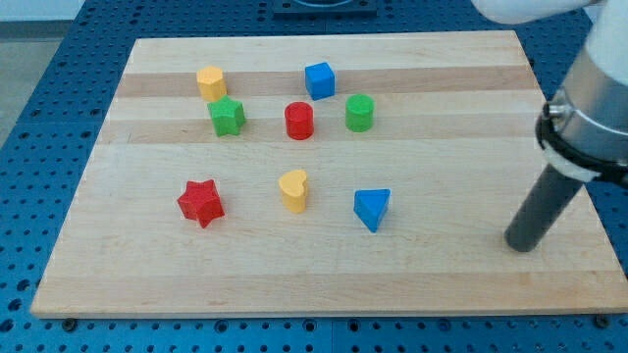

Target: Push blue triangle into green circle

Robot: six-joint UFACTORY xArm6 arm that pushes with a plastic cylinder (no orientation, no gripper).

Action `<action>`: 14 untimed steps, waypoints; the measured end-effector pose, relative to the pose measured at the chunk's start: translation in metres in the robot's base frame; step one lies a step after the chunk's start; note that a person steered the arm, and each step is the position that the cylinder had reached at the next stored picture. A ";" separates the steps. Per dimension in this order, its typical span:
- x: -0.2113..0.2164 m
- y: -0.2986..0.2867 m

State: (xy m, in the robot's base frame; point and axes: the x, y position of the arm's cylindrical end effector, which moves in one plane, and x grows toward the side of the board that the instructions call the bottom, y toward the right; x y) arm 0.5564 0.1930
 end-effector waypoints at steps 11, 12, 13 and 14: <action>-0.119 -0.187; -0.140 -0.187; -0.130 -0.187; -0.126 -0.181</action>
State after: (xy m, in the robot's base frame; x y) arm 0.4300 0.0124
